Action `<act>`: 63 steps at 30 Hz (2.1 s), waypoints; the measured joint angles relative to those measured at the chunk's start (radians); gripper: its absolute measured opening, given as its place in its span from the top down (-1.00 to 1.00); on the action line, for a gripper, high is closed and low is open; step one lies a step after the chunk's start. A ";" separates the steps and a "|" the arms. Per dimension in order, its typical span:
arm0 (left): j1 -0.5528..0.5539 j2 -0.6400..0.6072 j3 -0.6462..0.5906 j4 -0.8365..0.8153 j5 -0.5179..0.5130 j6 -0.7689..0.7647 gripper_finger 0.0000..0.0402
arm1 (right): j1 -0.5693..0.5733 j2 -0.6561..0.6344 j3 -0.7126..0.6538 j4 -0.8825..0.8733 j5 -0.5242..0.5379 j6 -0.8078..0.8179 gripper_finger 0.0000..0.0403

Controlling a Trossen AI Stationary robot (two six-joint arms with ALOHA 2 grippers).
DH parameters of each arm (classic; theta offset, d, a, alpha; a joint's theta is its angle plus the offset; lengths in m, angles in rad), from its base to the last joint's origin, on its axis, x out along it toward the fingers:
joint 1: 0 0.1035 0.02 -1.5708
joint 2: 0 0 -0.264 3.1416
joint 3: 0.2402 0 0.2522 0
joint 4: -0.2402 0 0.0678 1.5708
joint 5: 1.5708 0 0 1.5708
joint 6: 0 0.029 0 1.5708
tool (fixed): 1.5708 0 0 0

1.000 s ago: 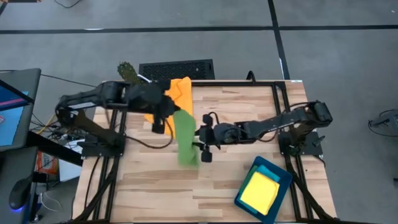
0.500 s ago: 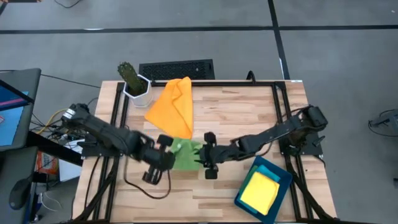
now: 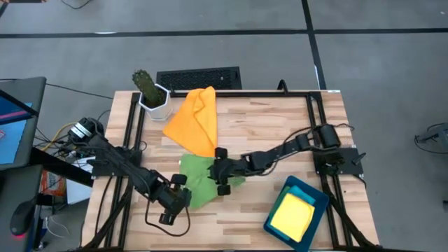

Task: Fold microfiber towels
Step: Fold the green microfiber towel

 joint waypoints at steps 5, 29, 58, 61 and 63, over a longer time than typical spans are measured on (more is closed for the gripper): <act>-0.016 0.000 -0.033 0.011 0.000 -0.035 1.00 | -0.054 0.093 0.111 -0.120 -0.043 -0.053 0.04; -0.032 0.000 -0.036 -0.003 -0.008 -0.066 1.00 | -0.019 0.024 0.126 -0.468 0.032 0.075 0.22; 0.146 -0.140 0.387 -0.875 -0.893 0.110 1.00 | 0.029 -0.462 0.135 -0.783 0.784 0.029 0.98; 0.136 -0.195 0.457 -0.911 -0.917 -0.008 1.00 | 0.076 -0.496 0.098 -0.802 0.787 0.074 0.97; 0.106 -0.235 0.449 -0.877 -0.857 -0.060 1.00 | 0.119 -0.500 0.044 -0.801 0.766 0.126 0.95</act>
